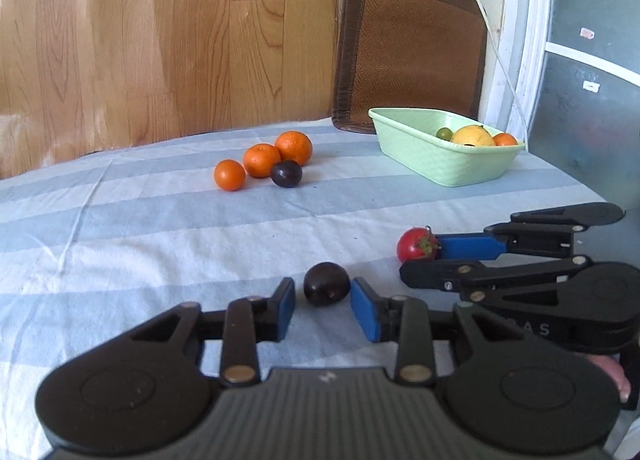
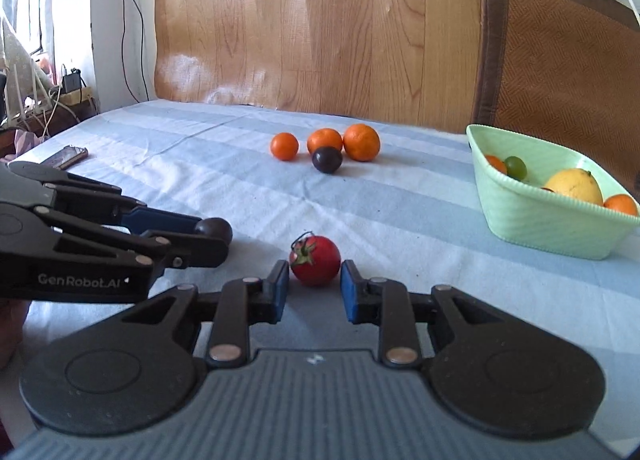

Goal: Organize fruits

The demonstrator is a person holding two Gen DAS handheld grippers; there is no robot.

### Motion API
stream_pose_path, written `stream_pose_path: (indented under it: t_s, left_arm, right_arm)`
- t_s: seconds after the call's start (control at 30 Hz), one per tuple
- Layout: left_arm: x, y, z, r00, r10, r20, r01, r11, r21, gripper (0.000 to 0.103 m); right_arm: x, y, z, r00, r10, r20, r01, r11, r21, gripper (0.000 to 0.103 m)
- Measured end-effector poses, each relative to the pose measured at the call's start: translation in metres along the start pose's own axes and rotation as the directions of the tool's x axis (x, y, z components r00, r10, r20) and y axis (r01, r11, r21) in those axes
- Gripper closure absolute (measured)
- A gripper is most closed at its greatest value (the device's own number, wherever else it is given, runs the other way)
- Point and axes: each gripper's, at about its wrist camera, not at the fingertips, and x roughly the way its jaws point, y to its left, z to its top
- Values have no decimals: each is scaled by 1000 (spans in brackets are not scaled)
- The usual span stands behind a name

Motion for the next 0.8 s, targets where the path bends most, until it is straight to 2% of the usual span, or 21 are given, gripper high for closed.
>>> stream_pose_path:
  t_s: [0.07, 0.8]
  left_arm:
    - [1, 0, 1, 1000, 10, 1, -10, 1000, -2, 59]
    - [9, 1, 1, 1000, 10, -4, -10, 999, -35, 59]
  right_arm:
    - [-1, -1, -1, 1000, 3, 2, -3, 1000, 14, 70]
    - [-4, -3, -4, 1000, -13, 4, 13, 1000, 28, 63]
